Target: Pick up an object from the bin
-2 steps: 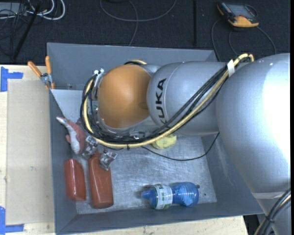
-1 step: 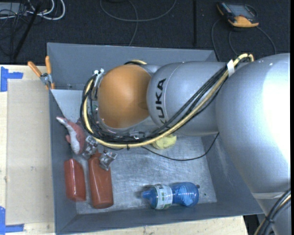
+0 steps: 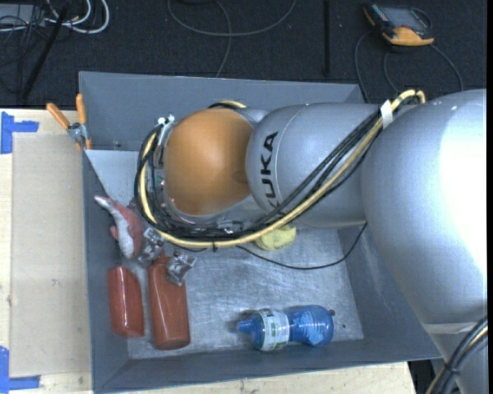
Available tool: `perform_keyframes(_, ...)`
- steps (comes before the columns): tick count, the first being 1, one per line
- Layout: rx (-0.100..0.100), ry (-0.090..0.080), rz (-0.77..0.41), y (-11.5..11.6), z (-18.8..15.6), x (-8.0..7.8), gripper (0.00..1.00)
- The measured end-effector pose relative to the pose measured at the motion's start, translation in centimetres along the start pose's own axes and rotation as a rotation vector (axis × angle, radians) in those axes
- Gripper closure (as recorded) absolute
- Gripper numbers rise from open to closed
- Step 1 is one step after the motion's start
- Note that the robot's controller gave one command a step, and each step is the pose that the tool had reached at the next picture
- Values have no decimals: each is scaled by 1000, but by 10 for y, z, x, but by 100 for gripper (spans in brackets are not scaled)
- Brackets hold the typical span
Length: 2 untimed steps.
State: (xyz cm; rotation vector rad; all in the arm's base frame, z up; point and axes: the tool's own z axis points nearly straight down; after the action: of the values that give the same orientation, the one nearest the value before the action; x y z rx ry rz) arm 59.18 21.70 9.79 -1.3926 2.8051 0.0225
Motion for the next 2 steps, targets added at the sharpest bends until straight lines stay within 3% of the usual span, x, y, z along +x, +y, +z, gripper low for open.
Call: perform_keyframes(2, 0, 0, 1, 0, 0, 0, 100)
